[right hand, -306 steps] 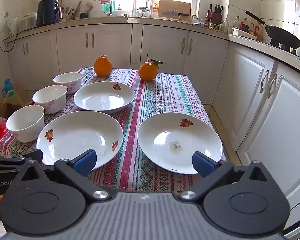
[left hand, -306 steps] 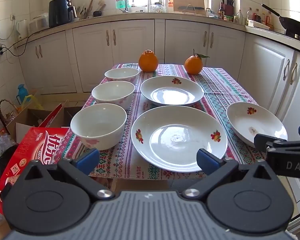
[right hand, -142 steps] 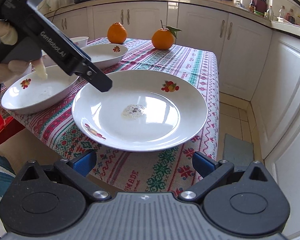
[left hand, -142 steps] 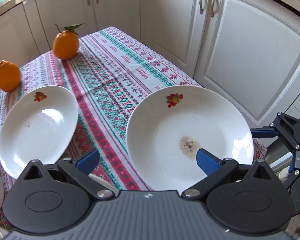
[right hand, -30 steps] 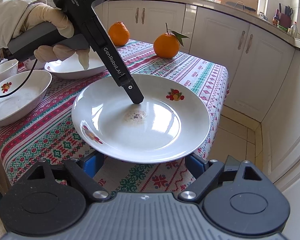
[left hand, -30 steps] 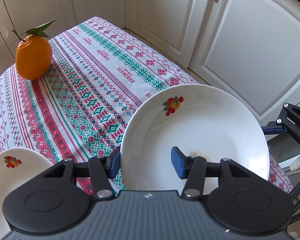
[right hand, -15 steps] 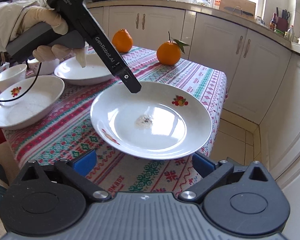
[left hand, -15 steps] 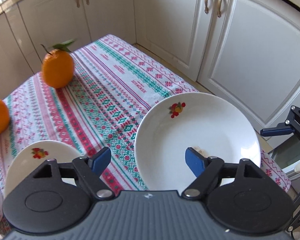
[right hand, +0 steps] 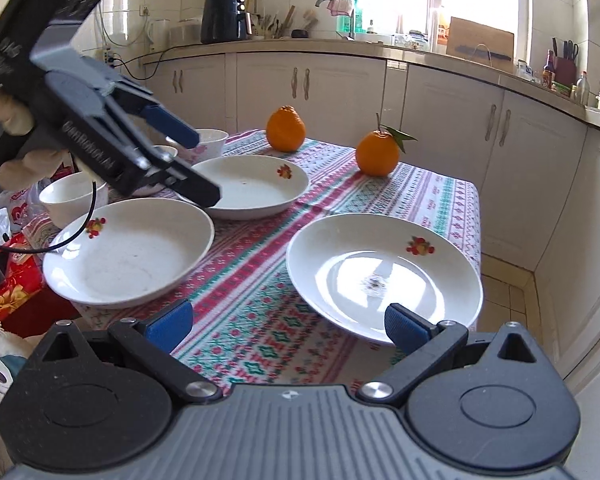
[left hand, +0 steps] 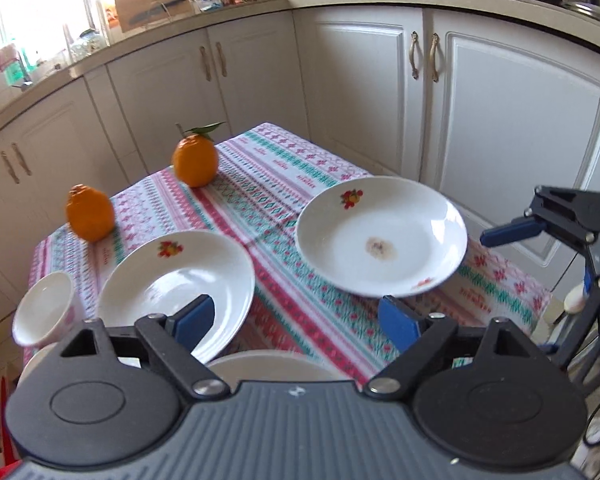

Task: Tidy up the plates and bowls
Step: 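Withdraw the left gripper while the right gripper moves toward the large white plate, then close the right gripper on the rim of the large white plate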

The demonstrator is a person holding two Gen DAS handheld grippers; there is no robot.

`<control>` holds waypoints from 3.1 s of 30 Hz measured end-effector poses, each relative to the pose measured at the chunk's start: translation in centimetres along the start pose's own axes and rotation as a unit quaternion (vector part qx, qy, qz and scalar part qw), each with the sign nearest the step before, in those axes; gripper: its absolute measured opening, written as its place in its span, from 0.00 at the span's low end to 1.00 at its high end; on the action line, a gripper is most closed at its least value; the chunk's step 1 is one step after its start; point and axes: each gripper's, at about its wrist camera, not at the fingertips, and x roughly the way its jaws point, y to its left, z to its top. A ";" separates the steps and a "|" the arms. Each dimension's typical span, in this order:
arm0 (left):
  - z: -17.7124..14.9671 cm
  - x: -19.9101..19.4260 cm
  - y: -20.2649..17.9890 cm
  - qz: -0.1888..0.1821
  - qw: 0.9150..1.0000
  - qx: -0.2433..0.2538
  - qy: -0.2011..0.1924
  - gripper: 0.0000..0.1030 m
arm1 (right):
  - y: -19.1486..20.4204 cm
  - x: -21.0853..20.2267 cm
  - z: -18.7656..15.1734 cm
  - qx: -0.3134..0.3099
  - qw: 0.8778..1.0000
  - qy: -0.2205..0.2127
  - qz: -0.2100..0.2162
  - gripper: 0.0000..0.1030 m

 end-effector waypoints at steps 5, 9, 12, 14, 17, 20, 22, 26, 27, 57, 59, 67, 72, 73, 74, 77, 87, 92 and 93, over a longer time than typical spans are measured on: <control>-3.3 -3.1 0.1 0.014 1.000 -0.027 -0.001 0.87 | 1.4 0.4 0.2 -0.002 1.000 0.007 0.000 1.00; -5.8 -5.0 0.7 0.021 0.998 -0.055 0.000 0.89 | 2.2 0.7 0.7 0.000 1.000 0.007 0.013 1.00; -7.6 -6.3 1.3 0.032 0.997 -0.073 0.004 0.89 | 3.0 1.1 1.2 -0.007 1.000 0.007 0.020 1.00; -8.7 -7.0 1.8 0.035 0.996 -0.087 0.003 0.89 | 3.6 1.4 1.5 -0.013 1.000 0.008 0.022 1.00; -10.7 -7.4 2.3 0.045 0.995 -0.093 0.012 0.89 | 4.4 1.9 1.9 -0.022 0.999 0.008 0.030 1.00; -12.2 -7.5 2.4 0.051 0.995 -0.085 0.015 0.89 | 5.1 2.4 2.3 -0.029 0.999 0.011 0.039 1.00; -13.2 -7.4 2.2 0.051 0.995 -0.083 0.017 0.89 | 5.4 2.7 2.5 -0.029 0.998 0.015 0.046 1.00; -15.0 -6.7 1.9 0.044 0.996 -0.081 0.017 0.92 | 5.7 3.2 3.1 -0.022 0.998 0.026 0.055 1.00; -15.3 -6.6 2.0 0.037 0.996 -0.083 0.014 0.91 | 5.8 3.4 3.2 -0.021 0.998 0.029 0.058 1.00; -16.3 -3.6 1.9 0.004 0.998 -0.060 -0.006 0.90 | 5.5 13.6 8.3 -0.024 0.976 0.145 0.159 0.80; -16.4 -3.6 2.0 0.002 0.998 -0.062 -0.007 0.90 | 5.3 14.4 8.5 -0.022 0.974 0.154 0.166 0.77; -16.4 -3.4 2.2 -0.006 0.998 -0.065 -0.009 0.90 | 4.6 16.8 9.0 -0.004 0.963 0.183 0.196 0.64; -16.4 -3.3 2.4 -0.010 0.998 -0.065 -0.008 0.90 | 4.5 17.5 9.1 -0.004 0.960 0.190 0.204 0.63; -16.4 -3.3 2.4 -0.010 0.998 -0.065 -0.008 0.90 | 4.4 17.6 9.1 -0.003 0.960 0.191 0.206 0.62; -16.4 -3.3 2.4 -0.011 0.998 -0.064 -0.008 0.89 | 4.4 17.7 9.1 -0.003 0.959 0.192 0.207 0.62; -16.4 -3.1 2.6 -0.017 0.998 -0.066 -0.004 0.84 | 4.5 17.9 9.2 -0.005 0.958 0.193 0.211 0.62; -16.3 -2.9 2.6 -0.020 0.998 -0.062 0.002 0.82 | 4.6 18.3 9.5 -0.016 0.956 0.197 0.219 0.62; -16.2 -2.8 2.7 -0.022 0.998 -0.060 0.007 0.82 | 4.5 18.3 9.5 -0.010 0.954 0.200 0.222 0.63; -16.1 -2.8 2.7 -0.022 0.998 -0.060 0.008 0.82 | 4.5 18.3 9.5 -0.010 0.954 0.200 0.222 0.63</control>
